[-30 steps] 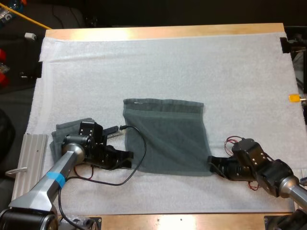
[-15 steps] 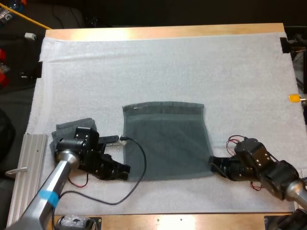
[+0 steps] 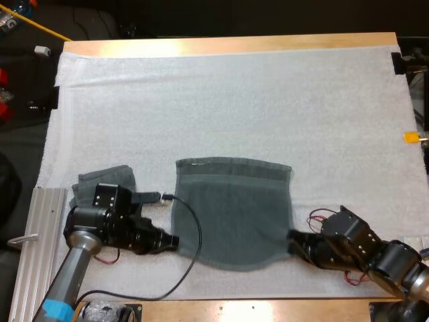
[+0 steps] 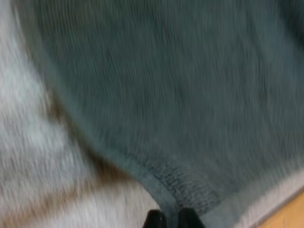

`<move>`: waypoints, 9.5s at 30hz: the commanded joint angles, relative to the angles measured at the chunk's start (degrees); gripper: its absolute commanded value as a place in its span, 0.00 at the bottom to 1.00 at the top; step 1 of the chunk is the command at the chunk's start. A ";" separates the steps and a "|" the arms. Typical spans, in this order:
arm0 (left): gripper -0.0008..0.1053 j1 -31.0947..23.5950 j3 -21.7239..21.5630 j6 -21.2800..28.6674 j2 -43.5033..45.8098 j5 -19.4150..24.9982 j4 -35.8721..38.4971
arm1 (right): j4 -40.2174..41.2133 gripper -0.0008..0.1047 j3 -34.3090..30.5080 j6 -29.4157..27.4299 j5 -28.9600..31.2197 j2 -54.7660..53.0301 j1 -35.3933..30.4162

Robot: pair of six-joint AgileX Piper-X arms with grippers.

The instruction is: Pick towel from pile, fold and stack

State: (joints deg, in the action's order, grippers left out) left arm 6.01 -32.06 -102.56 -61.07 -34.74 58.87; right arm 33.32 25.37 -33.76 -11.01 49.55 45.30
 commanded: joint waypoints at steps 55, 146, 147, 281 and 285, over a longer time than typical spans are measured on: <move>0.68 -3.34 -2.47 -21.86 -19.89 -14.22 -56.70 | -55.17 0.68 0.79 -5.38 4.32 26.76 -17.75; 0.63 -0.71 -3.89 -10.86 32.40 -12.38 7.30 | 3.97 0.01 19.08 -47.98 5.35 30.26 -25.12; 0.63 -0.57 -3.89 -10.86 32.40 -12.38 7.30 | 7.72 0.01 20.89 -51.22 8.48 30.19 -25.12; 0.68 5.62 -3.89 -12.04 -0.61 -7.51 -25.42 | 35.53 0.67 41.15 -33.05 13.84 -4.07 3.69; 0.68 5.62 -3.89 -13.64 -8.47 -8.00 -31.24 | 35.55 0.67 41.15 -33.05 13.84 -4.07 3.69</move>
State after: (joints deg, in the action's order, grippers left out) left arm 11.40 -35.61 -115.65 -70.03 -42.22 28.80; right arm 69.20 66.25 -66.88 2.43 45.56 49.16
